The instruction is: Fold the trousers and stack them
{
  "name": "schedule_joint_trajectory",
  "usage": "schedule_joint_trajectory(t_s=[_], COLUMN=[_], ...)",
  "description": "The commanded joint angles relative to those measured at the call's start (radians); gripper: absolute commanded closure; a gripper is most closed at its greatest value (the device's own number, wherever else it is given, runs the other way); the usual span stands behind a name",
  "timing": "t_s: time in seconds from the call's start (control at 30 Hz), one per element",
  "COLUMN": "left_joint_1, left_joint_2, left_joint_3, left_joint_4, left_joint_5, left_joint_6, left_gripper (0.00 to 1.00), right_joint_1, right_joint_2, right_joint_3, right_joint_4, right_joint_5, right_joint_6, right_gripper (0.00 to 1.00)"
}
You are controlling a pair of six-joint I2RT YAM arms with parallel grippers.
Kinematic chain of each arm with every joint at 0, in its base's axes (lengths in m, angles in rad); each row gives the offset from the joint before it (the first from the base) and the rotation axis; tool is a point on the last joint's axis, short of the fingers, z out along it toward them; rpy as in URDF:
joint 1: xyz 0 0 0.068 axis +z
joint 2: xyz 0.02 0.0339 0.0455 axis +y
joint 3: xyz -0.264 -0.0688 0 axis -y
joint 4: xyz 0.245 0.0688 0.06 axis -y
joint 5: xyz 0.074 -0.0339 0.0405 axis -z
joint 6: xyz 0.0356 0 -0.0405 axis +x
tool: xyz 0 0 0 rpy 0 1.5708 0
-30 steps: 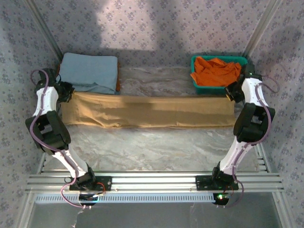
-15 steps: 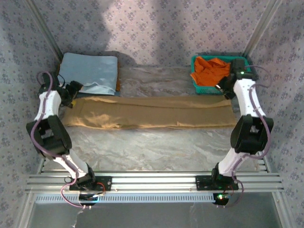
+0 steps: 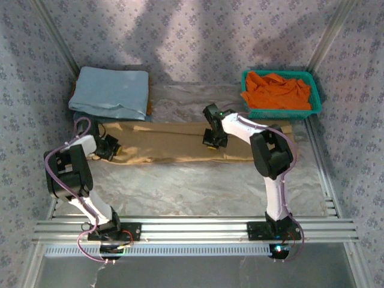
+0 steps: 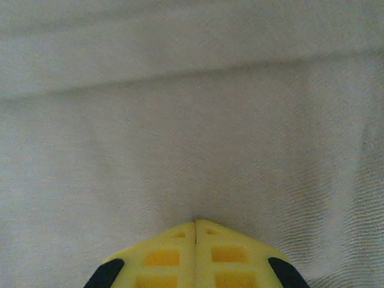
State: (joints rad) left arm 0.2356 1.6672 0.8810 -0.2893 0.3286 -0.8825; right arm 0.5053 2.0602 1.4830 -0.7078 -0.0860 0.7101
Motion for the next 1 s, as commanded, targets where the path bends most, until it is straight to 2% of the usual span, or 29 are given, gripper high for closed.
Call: schedule_joint_trajectory(t_s=[0.0, 0.1, 0.2, 0.3, 0.4, 0.5, 0.6, 0.73, 0.87, 0.97], left_joint_1=[0.016, 0.053, 0.144, 0.188, 0.217, 0.231, 0.232, 0.198, 0.035, -0.077], left_joint_2=[-0.085, -0.192, -0.299, -0.45, -0.613, -0.71, -0.691, -0.635, -0.611, -0.582], left_joint_3=[-0.107, -0.21, -0.321, -0.377, -0.407, -0.405, -0.34, -0.231, -0.124, -0.093], left_joint_4=[-0.014, -0.065, -0.09, -0.19, -0.285, -0.301, -0.313, -0.32, -0.32, -0.286], left_joint_5=[-0.076, -0.148, -0.101, -0.112, -0.116, -0.097, -0.069, -0.01, -0.085, -0.12], left_joint_6=[-0.085, -0.111, -0.131, -0.096, -0.061, -0.06, -0.042, -0.016, -0.028, -0.057], left_gripper=[1.0, 1.0, 1.0, 1.0, 1.0, 1.0, 1.0, 1.0, 1.0, 1.0], right_joint_1=[-0.005, 0.002, 0.021, 0.067, 0.093, 0.049, -0.044, -0.22, -0.431, -0.577], right_joint_2=[-0.089, -0.161, -0.211, -0.263, -0.325, -0.387, -0.442, -0.472, -0.434, -0.393], right_joint_3=[-0.145, -0.279, -0.427, -0.532, -0.587, -0.546, -0.438, -0.341, -0.31, -0.306], right_joint_4=[0.003, 0.028, 0.06, 0.076, 0.073, 0.023, -0.057, -0.13, -0.15, -0.118], right_joint_5=[0.024, 0.011, -0.024, -0.055, -0.083, -0.101, -0.097, -0.061, -0.067, -0.1], right_joint_6=[0.0, 0.003, 0.019, 0.053, 0.074, 0.045, -0.025, -0.126, -0.184, -0.174], right_gripper=[1.0, 1.0, 1.0, 1.0, 1.0, 1.0, 0.87, 0.61, 0.51, 0.51])
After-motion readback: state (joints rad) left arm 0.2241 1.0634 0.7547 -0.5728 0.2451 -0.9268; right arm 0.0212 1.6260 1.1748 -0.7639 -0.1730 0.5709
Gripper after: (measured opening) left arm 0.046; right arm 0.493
